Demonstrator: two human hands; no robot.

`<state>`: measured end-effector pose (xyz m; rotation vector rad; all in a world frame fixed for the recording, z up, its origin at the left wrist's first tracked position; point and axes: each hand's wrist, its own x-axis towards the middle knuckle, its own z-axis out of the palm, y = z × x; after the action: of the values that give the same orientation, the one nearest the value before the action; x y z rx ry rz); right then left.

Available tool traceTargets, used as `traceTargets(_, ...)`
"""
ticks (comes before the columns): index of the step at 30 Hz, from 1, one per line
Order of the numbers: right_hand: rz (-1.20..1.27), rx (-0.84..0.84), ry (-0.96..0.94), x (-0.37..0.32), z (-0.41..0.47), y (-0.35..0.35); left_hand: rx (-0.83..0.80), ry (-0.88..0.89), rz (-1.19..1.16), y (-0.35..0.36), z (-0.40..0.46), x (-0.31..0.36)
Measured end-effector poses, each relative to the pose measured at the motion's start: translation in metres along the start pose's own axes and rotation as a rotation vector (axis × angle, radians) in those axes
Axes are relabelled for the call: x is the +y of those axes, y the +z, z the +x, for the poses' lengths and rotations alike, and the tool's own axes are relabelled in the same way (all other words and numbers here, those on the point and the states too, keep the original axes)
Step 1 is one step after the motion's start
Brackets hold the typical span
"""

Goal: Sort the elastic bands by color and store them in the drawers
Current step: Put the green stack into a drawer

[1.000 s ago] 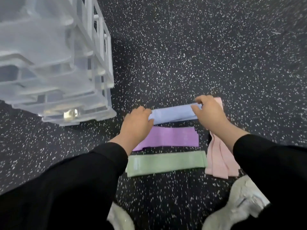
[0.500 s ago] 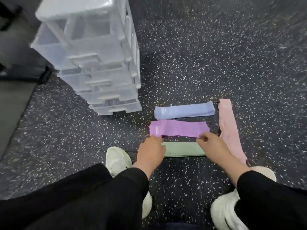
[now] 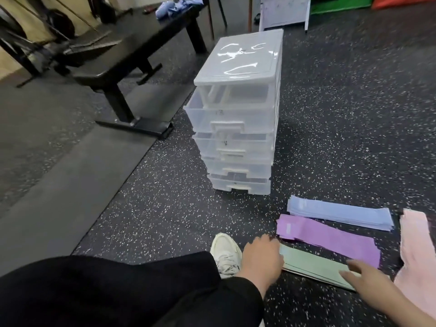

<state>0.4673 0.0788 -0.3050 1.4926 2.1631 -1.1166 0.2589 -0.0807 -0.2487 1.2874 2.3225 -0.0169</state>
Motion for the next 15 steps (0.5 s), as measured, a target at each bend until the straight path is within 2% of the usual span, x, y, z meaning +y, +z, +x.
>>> traceTargets(8, -0.206, -0.216, -0.012, 0.009, 0.019, 0.022, -0.068, 0.024, 0.065, 0.016, 0.015, -0.005)
traceTargets(11, -0.216, -0.177, -0.047, 0.005, 0.015, 0.021, -0.116, 0.037, 0.083, 0.026, 0.026, 0.001)
traceTargets(15, -0.29, -0.008, -0.143, 0.007, 0.021, 0.015, -0.106, 0.089, 0.138, 0.035, 0.044, 0.013)
